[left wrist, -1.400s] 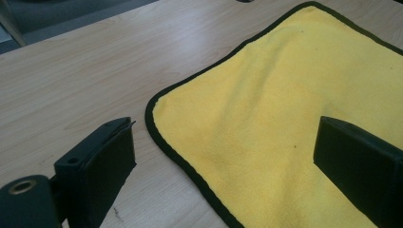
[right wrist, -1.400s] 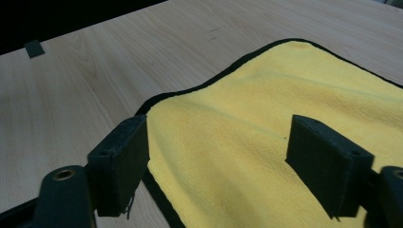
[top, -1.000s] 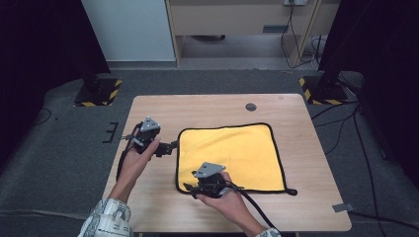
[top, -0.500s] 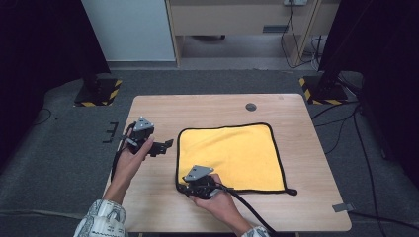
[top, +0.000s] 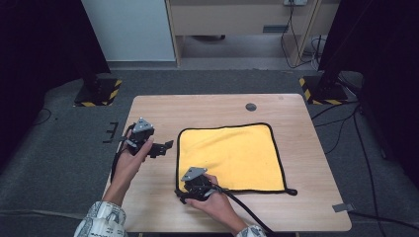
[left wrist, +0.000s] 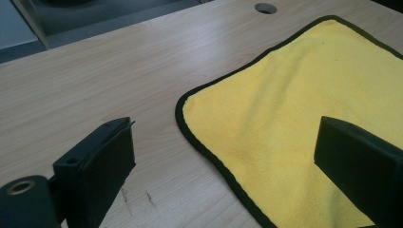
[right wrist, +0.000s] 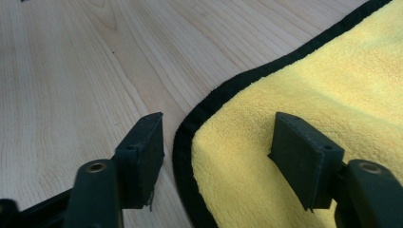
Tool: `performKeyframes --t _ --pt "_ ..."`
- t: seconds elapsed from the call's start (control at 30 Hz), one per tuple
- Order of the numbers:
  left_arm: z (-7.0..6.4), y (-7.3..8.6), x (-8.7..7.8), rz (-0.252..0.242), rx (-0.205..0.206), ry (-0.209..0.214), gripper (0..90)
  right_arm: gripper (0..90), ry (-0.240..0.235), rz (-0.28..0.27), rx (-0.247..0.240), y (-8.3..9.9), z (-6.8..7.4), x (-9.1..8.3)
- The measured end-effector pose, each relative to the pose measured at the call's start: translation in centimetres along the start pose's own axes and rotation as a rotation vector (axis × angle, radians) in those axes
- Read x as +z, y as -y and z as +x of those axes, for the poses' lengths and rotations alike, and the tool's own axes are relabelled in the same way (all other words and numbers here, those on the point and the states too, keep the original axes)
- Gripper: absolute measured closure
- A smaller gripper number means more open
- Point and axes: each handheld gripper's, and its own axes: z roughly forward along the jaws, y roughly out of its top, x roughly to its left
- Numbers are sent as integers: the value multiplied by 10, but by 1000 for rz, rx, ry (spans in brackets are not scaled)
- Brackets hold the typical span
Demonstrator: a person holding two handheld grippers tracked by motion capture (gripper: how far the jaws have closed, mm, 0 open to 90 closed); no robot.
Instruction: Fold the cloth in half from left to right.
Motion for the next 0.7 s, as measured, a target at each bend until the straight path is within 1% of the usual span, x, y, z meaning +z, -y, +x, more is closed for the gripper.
performKeyframes --t 0.07,0.13,0.2,0.23,0.27,0.33,0.37,0.47,0.53,0.57,0.63,0.7 --pt "0 0 0 0 1 4 57 341 2 -2 0 0 1 1" --pt "-1 0 0 0 1 6 57 337 10 -1 -18 1 2 1" --pt "-2 1 1 -1 2 9 57 377 22 1 -36 1 3 1" --pt "-2 1 1 -2 1 9 57 402 46 4 -51 1 4 1" --pt "-2 1 1 -2 1 11 57 414 46 5 -49 1 4 1" --pt "-3 1 1 -2 1 14 57 477 54 -1 -45 2 4 0" --pt "-3 1 1 -3 1 15 57 531 64 -2 -48 2 3 -1" --pt "-4 1 1 -5 1 18 57 678 75 6 -43 2 0 -3" --pt "-4 0 1 -3 3 19 57 762 89 4 -30 2 -2 -4" --pt "-4 0 1 -3 0 22 58 792 90 -3 -17 2 -3 -4" --pt "-3 0 2 -2 -2 22 63 815 73 -14 15 3 -5 -5" --pt "-2 0 4 4 1 26 66 821 61 -34 22 3 -5 -8"
